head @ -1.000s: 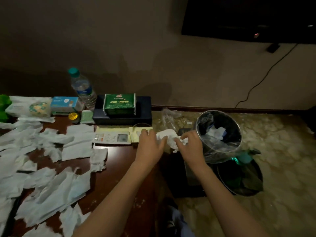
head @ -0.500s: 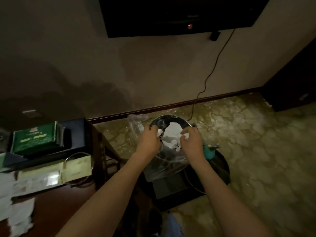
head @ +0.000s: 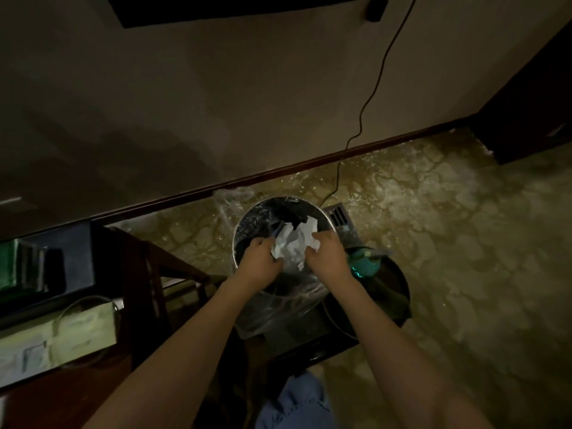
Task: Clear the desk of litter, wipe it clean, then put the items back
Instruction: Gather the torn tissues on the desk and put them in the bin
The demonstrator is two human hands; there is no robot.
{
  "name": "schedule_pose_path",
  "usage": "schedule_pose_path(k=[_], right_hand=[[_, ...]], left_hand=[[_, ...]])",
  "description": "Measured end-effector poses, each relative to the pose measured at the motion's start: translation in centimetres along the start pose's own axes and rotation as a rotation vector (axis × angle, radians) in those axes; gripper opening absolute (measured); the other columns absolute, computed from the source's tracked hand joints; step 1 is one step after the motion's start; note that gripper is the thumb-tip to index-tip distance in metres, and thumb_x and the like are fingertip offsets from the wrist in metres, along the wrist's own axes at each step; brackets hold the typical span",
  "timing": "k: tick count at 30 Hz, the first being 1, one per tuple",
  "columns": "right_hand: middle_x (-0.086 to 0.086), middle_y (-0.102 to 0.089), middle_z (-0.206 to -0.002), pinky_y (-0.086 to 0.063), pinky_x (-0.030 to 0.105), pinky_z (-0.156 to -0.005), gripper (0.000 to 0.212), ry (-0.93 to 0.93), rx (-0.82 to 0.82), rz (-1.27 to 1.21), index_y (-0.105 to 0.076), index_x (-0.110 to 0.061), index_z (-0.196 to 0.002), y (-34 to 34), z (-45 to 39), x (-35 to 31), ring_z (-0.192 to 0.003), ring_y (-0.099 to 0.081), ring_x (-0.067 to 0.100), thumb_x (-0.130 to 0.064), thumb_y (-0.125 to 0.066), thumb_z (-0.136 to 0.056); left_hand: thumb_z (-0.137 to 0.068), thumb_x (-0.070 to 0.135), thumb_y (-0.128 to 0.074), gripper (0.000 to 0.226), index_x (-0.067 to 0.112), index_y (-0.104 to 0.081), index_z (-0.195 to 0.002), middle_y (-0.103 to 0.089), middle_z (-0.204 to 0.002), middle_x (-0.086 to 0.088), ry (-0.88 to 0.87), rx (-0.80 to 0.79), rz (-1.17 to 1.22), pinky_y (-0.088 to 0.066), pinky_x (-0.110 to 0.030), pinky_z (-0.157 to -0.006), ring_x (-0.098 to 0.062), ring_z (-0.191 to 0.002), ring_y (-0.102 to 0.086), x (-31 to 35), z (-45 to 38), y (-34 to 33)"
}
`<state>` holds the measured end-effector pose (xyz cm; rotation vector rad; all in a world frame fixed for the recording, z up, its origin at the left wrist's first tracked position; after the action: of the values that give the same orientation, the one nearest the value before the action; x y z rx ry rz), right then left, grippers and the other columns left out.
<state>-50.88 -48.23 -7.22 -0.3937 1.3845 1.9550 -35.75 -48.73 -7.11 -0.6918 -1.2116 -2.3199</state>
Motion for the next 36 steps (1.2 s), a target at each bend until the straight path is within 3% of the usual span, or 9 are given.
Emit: schedule_pose_path(k=[2,6,10,13,15,20,26,31,36], right_hand=[[0.022,-0.043,-0.134,-0.037,0.026,-0.088,0.043,-0.001,-0.127,0.06,-0.047,0.007,-0.129,-1.7,-0.4,-0.3,-0.121,-0.046,0.033,-0.012,-0.054,-0.092],[0.024,-0.041,-0.138,-0.04,0.035,-0.098,0.056,0.057,-0.357,0.28,-0.033,0.002,-0.141,-4.4,-0.1,-1.4,-0.123,-0.044,0.037,-0.027,-0.05,-0.096],[0.022,-0.044,-0.137,-0.036,0.04,-0.105,0.048,0.127,-0.15,0.353,-0.041,0.0,-0.137,-3.6,0.7,-4.7,-0.125,-0.042,0.036,-0.025,-0.047,-0.097],[0.019,-0.048,-0.133,-0.037,0.04,-0.102,0.04,0.23,-0.059,0.297,-0.048,-0.002,-0.13,-4.2,3.2,-8.8,-0.122,-0.044,0.033,-0.021,-0.05,-0.095],[0.017,-0.048,-0.131,-0.036,0.038,-0.102,0.038,0.328,-0.048,0.267,-0.05,-0.004,-0.129,-5.8,5.3,-11.6,-0.122,-0.043,0.031,-0.021,-0.05,-0.095],[0.011,-0.053,-0.124,-0.038,0.035,-0.103,0.035,0.521,-0.081,0.174,-0.054,-0.006,-0.126,-11.4,11.5,-17.1,-0.12,-0.044,0.025,-0.013,-0.054,-0.092],[0.012,-0.057,-0.11,-0.029,0.017,-0.084,0.023,0.618,-0.111,0.1,-0.061,-0.003,-0.113,-18.4,19.9,-20.5,-0.109,-0.049,0.023,-0.009,-0.054,-0.092],[0.012,-0.06,-0.108,-0.038,0.028,-0.091,0.021,0.653,-0.076,0.081,-0.063,-0.004,-0.11,-24.1,26.2,-23.9,-0.109,-0.052,0.025,-0.008,-0.057,-0.091],[0.009,-0.057,-0.119,-0.037,0.028,-0.095,0.029,0.658,-0.119,0.169,-0.059,-0.007,-0.121,-29.9,30.3,-27.4,-0.115,-0.048,0.023,-0.013,-0.054,-0.093]], left_hand=[[-0.091,0.019,-0.055,0.036,0.007,-0.056,-0.125,-0.054,-0.123,-0.015,0.012,0.042,0.008,-0.043,-0.037,-0.094,-0.036,-0.119,-0.049,-1.2,0.7,0.5],[-0.094,0.015,-0.053,0.04,0.007,-0.051,-0.133,-0.047,-0.134,-0.012,-0.002,0.14,-0.018,-0.037,-0.027,-0.1,-0.025,-0.121,-0.048,-2.1,3.2,2.2],[-0.094,0.014,-0.052,0.034,0.01,-0.055,-0.128,-0.05,-0.127,-0.007,0.007,0.23,-0.012,-0.04,-0.023,-0.09,-0.023,-0.114,-0.052,-3.6,7.1,4.3],[-0.094,0.014,-0.051,0.033,0.009,-0.055,-0.126,-0.051,-0.129,-0.007,0.033,0.281,-0.013,-0.039,-0.027,-0.096,-0.022,-0.118,-0.049,-5.2,10.6,6.0],[-0.094,0.014,-0.051,0.036,0.01,-0.053,-0.13,-0.049,-0.132,-0.007,0.08,0.322,-0.014,-0.041,-0.03,-0.101,-0.021,-0.12,-0.047,-6.9,12.8,7.1],[-0.089,0.012,-0.054,0.036,0.008,-0.058,-0.124,-0.054,-0.123,-0.011,0.136,0.464,0.012,-0.042,-0.034,-0.098,-0.025,-0.115,-0.05,-12.2,19.0,9.2],[-0.088,0.014,-0.053,0.035,0.012,-0.059,-0.122,-0.055,-0.121,-0.007,0.169,0.538,0.021,-0.042,-0.033,-0.095,-0.023,-0.113,-0.049,-19.8,27.8,10.0],[-0.09,0.014,-0.051,0.036,0.012,-0.055,-0.126,-0.052,-0.127,-0.008,0.23,0.57,0.006,-0.039,-0.033,-0.094,-0.024,-0.117,-0.045,-26.9,34.7,10.7],[-0.09,0.013,-0.051,0.035,0.011,-0.057,-0.124,-0.054,-0.124,-0.008,0.261,0.603,0.011,-0.039,-0.032,-0.093,-0.025,-0.116,-0.047,-32.9,39.8,11.8]])
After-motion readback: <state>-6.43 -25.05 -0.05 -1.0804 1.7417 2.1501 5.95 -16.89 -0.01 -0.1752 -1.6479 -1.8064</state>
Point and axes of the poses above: each hand's wrist, its own z-axis away from the middle knuckle, its own y-axis out of the back of the hand, x = y × z, the point moved 6 cm from there along -z, towards the middle knuckle
